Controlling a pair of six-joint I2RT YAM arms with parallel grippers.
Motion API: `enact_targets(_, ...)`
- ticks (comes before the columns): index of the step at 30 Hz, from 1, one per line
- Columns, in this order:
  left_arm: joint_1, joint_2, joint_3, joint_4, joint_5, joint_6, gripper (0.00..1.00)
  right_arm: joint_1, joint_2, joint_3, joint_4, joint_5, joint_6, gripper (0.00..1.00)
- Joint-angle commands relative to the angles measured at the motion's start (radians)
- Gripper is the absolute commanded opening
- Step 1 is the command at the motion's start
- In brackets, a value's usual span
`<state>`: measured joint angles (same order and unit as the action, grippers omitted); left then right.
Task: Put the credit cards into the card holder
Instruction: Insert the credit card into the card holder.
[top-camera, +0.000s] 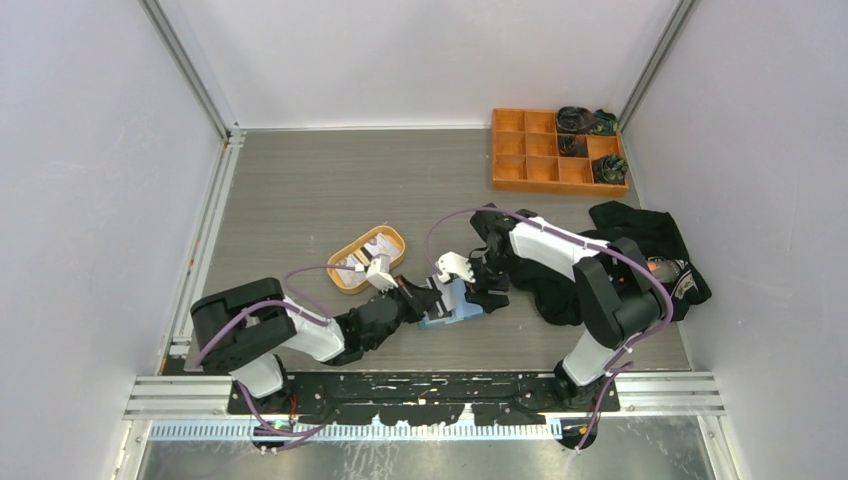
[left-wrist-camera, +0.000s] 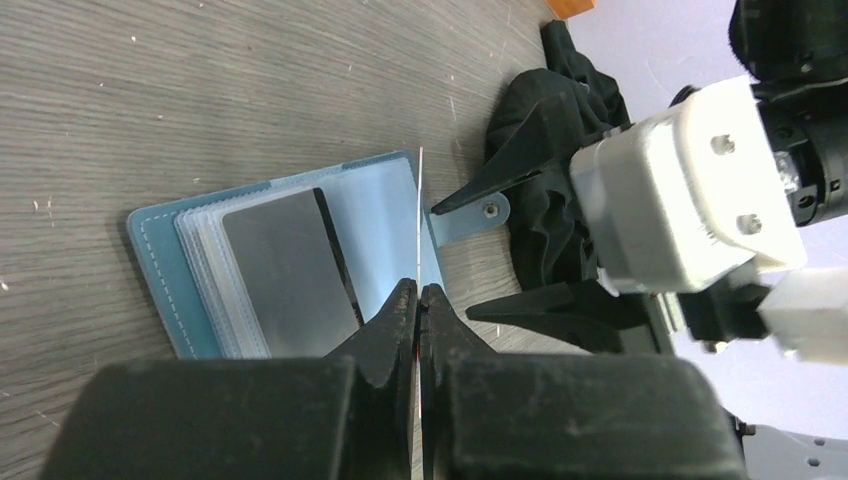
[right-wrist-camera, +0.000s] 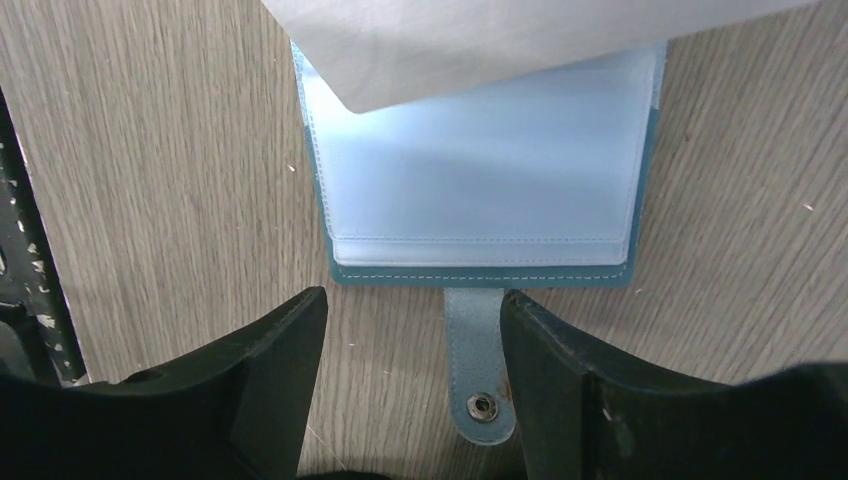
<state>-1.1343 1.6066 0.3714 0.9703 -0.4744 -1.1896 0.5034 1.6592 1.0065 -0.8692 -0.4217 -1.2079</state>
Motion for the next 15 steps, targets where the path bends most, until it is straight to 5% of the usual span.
enact_targets(1,-0.002,0.02,-0.032,0.158,0.006,0.041,0.0,0.004,-0.057,0.031,0.006,-0.026,0.035,0.69)
enact_targets(15,-0.002,0.082,-0.036,0.156,-0.044,0.021,0.0,0.004,-0.017,0.032,0.009,-0.006,0.043,0.7)
